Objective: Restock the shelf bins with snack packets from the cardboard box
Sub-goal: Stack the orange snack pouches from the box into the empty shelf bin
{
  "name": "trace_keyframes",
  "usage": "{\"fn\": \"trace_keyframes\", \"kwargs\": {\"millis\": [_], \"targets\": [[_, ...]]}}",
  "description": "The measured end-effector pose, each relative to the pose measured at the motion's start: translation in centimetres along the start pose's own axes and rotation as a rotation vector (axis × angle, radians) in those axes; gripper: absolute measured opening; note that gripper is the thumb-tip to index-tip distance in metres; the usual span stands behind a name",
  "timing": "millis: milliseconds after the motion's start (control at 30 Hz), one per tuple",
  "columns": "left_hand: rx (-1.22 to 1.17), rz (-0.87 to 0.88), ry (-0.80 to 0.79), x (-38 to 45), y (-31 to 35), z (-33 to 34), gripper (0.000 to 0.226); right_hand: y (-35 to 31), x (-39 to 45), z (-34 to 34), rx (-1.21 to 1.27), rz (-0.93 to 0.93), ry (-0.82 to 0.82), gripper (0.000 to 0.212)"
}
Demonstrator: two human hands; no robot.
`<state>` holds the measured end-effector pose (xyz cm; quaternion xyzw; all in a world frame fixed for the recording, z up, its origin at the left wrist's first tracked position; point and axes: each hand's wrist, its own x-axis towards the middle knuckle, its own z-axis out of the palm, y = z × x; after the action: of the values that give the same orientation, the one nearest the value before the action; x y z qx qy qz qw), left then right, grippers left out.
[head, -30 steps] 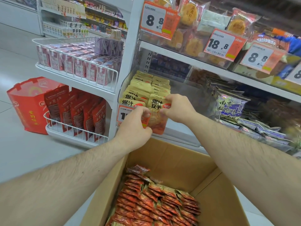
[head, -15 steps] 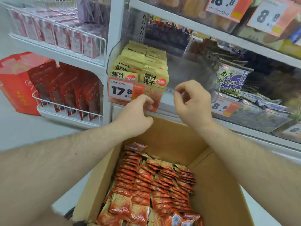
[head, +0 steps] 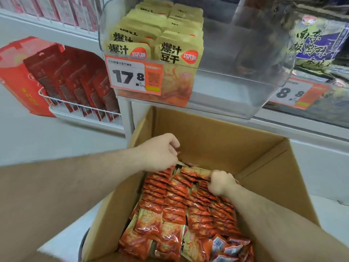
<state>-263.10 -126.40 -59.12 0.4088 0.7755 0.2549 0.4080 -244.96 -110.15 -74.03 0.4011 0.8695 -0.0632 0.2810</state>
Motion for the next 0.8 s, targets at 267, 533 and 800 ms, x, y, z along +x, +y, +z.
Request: {"fn": "trace_keyframes", "kwargs": {"millis": [267,533,800], "targets": [[0.043,-0.101,-0.109,0.6,0.0,1.1,0.034,1.5,1.1,2.1,-0.032,0.004,0.015,0.032],[-0.106,-0.229,-0.172,0.4,0.4,1.9,0.030,1.8,0.9,2.2,0.108,0.020,0.230,0.033],[-0.844,-0.709,-0.281,1.1,0.7,1.4,0.076,-1.3,-7.2,-4.5,0.551,-0.440,1.025,0.005]]}}
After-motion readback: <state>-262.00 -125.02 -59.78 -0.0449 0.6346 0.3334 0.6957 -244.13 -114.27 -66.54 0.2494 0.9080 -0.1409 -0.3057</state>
